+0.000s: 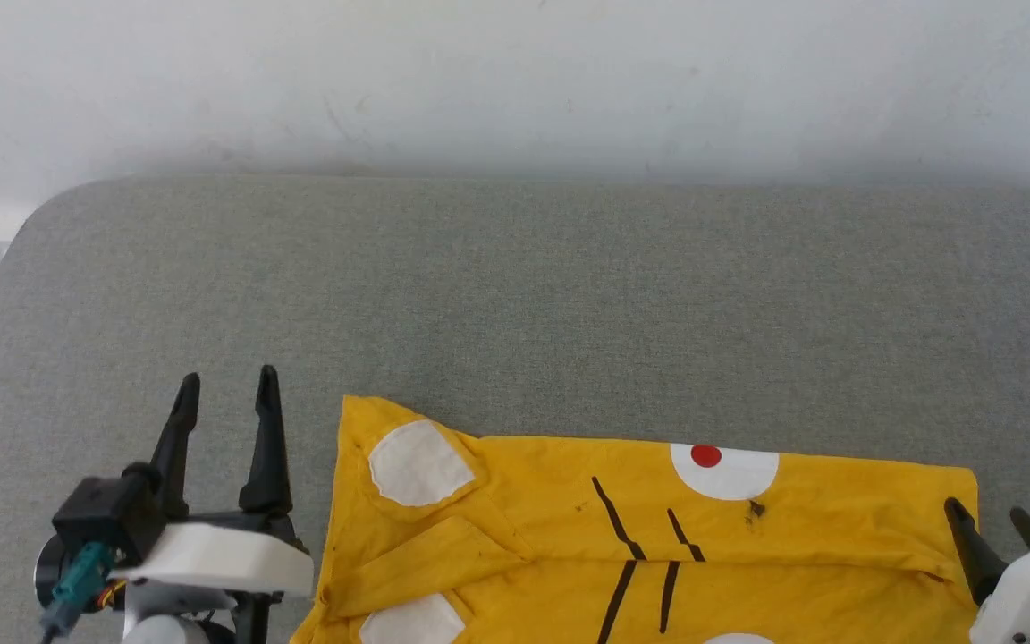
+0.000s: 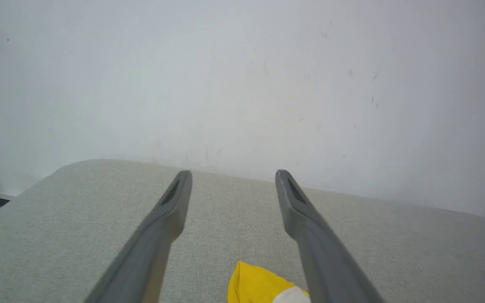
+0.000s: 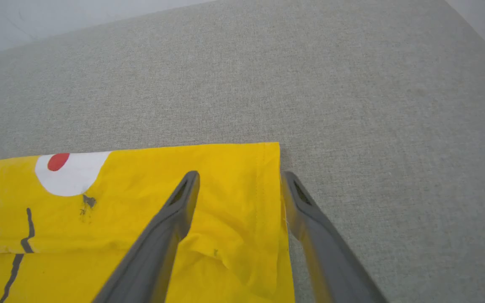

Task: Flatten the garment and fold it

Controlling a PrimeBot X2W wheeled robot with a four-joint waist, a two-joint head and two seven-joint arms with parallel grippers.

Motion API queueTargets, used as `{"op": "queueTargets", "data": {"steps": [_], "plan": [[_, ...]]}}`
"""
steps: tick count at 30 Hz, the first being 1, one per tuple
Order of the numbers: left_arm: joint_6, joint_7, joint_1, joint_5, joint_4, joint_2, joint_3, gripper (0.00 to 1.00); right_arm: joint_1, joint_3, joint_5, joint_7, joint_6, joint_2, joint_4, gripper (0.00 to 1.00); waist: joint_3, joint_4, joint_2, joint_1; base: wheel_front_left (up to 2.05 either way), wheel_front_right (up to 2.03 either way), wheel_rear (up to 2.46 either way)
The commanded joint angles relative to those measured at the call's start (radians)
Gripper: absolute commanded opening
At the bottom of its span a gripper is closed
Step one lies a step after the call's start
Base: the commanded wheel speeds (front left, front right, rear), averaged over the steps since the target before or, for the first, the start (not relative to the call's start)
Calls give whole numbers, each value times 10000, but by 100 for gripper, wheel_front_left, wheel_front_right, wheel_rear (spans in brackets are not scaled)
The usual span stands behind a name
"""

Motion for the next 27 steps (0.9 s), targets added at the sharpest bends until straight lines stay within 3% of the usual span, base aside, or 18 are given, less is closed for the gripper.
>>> {"op": "queueTargets", "data": {"steps": [1, 5, 10, 20, 21, 22, 23, 27], "plan": [[-57, -43, 281, 367, -106, -199, 205, 100, 89, -201, -247, 11, -17, 237, 87, 100, 29, 34, 0, 0, 0, 0, 0], [-549, -45, 698, 1706, -429, -838, 831, 100, 34, -966, -775, 29, -17, 1000, 556, 100, 135, 143, 0, 0, 0, 0, 0], [-1108, -46, 1150, 3234, -765, -1452, 1259, 100, -61, -1447, -1160, 170, -17, 1269, 1294, 100, 222, 214, 0, 0, 0, 0, 0], [-2159, -46, 1331, 4196, -284, -2496, 1780, 100, -108, -1011, -190, 407, -17, 1315, 2744, 100, 496, 389, 0, 0, 0, 0, 0], [-2246, -46, 1299, 4252, -261, -2557, 1855, 100, -101, -861, -170, 449, -17, 1316, 2839, 88, 524, 397, 0, 0, 0, 0, 0], [-2326, -46, 1272, 4305, -245, -2614, 1935, 100, -76, -682, -89, 529, -17, 1316, 2915, 33, 549, 402, 0, 0, 0, 0, 0], [-2393, -47, 1246, 4362, -234, -2659, 2025, 100, -55, -510, 18, 575, -17, 1316, 2941, 0, 573, 403, 0, 0, 0, 0, 0], [-2635, -47, 1212, 4518, -221, -2824, 2392, 100, 26, -214, 236, 507, -17, 1317, 2869, 0, 567, 359, 0, 0, 0, 0, 0]]}}
